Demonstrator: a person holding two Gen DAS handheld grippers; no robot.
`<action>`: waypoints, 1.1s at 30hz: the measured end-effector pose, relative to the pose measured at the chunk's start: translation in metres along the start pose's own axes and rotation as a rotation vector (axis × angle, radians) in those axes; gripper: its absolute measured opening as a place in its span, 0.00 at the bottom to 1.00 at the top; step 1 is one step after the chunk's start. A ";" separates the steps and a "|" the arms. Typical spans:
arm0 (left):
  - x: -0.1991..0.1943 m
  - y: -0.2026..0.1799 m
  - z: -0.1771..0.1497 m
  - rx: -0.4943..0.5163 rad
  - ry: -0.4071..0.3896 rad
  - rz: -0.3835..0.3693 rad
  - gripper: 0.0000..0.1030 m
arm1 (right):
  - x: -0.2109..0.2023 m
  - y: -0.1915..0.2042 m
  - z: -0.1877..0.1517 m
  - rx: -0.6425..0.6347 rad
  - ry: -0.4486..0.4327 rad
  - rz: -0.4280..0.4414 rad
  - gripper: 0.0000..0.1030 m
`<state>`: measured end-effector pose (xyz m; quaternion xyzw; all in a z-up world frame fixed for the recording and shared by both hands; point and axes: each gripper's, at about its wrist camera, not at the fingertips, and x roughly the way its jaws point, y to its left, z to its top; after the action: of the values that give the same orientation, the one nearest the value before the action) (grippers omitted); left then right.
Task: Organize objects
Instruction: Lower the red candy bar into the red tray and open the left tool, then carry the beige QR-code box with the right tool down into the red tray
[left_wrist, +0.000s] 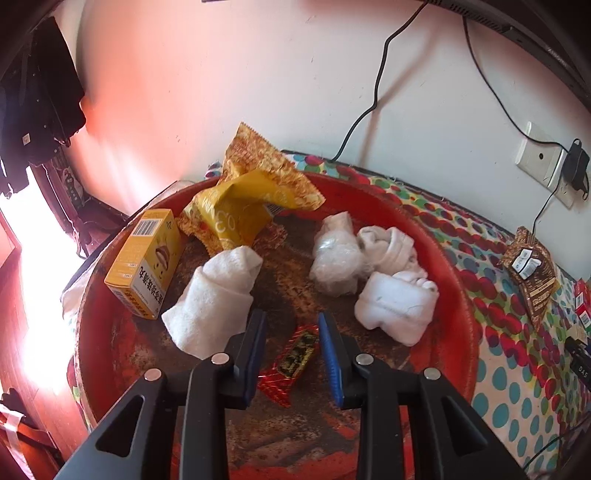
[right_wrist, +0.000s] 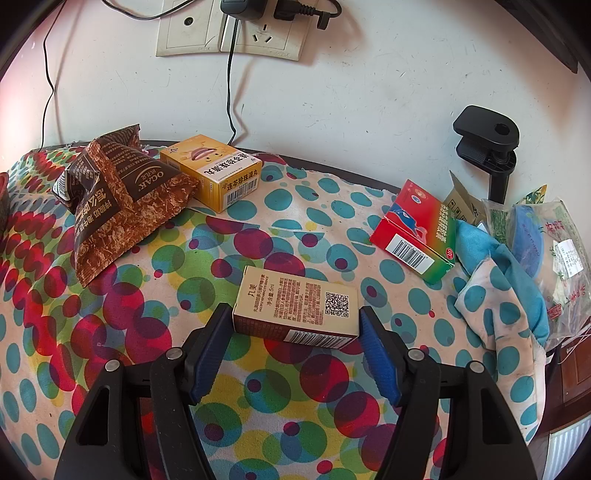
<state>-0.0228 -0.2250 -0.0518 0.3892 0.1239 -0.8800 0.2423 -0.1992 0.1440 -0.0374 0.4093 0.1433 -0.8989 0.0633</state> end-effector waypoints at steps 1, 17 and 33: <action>-0.003 -0.003 0.000 0.007 -0.014 -0.003 0.31 | 0.000 0.001 0.000 -0.001 -0.001 -0.001 0.63; -0.010 -0.013 0.003 0.046 -0.081 0.034 0.35 | -0.009 -0.014 0.000 -0.013 -0.084 0.027 0.62; -0.016 0.010 0.012 -0.051 -0.079 -0.022 0.36 | -0.031 0.037 0.004 -0.084 -0.108 0.102 0.62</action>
<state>-0.0161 -0.2332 -0.0321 0.3464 0.1407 -0.8939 0.2474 -0.1732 0.1072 -0.0190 0.3641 0.1563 -0.9084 0.1338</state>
